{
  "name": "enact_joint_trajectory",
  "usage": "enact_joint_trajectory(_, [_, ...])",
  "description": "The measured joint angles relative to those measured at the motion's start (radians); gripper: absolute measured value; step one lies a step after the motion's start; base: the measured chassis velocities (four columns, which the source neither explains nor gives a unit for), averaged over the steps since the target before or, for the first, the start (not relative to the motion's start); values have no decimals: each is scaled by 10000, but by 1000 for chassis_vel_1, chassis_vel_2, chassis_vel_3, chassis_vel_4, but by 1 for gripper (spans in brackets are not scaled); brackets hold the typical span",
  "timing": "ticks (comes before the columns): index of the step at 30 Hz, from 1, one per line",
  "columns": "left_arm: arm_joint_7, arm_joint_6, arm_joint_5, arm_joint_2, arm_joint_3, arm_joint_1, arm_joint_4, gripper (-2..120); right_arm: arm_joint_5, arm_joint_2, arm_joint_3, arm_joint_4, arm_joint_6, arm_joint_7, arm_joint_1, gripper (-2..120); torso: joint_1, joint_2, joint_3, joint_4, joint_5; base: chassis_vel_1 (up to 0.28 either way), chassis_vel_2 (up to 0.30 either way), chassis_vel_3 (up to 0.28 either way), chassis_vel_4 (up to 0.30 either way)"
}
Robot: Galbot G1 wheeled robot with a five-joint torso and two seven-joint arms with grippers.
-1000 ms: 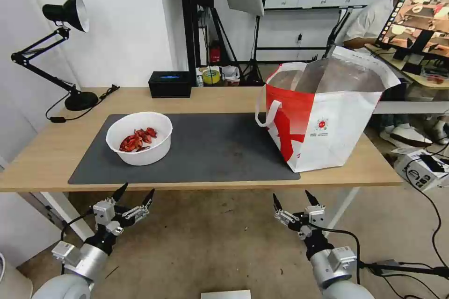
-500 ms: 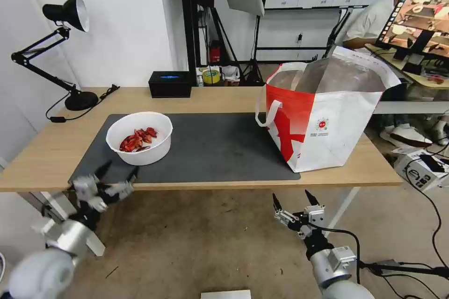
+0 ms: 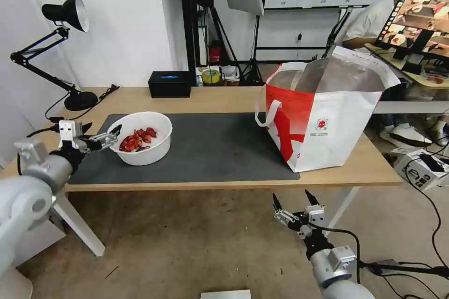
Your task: Pick up the trash from the table and place it into the takeout bag.
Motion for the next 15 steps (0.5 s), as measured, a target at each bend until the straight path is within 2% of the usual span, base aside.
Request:
enact_joint_trajectory(1, [2, 209, -89, 130, 244, -302, 291, 100, 1, 0, 0, 1, 0, 0, 1, 100, 0, 0, 0, 1, -2, 0, 0, 0, 0])
enact_joint_trajectory(3, [2, 263, -115, 161, 318, -401, 371, 100, 2, 0, 0, 1, -1, 0, 1, 100, 0, 0, 0, 1, -3, 0, 0, 0, 0])
enact_joint_trajectory(7, [14, 890, -369, 480, 1235, -1478, 1116, 100, 6, 0, 0, 2, -2, 0, 3, 100, 0, -1, 0, 0, -3, 0, 0, 0, 0])
enact_joint_trajectory(8, [14, 890, -369, 480, 1235, -1478, 1116, 100, 6, 0, 0, 2, -2, 0, 3, 100, 0, -1, 0, 0, -3, 0, 0, 0, 0])
enact_joint_trajectory(12, [-178, 1901, -861, 641, 1948, -2404, 1403, 100, 8, 0, 0, 2, -2, 0, 3, 100, 0, -1, 0, 0, 0, 0, 0, 0, 0])
enact_joint_trajectory(13, [-178, 1901, -861, 641, 1948, -2404, 1403, 100, 8, 0, 0, 2, -2, 0, 3, 100, 0, -1, 0, 0, 0, 0, 0, 0, 0])
enact_joint_trajectory(15, [-973, 3069, -1583, 703, 2713, -3341, 1627, 100, 8, -1, 0, 3, -2, -1, 3, 100, 0, 0, 0, -2, 0, 0, 0, 0, 0])
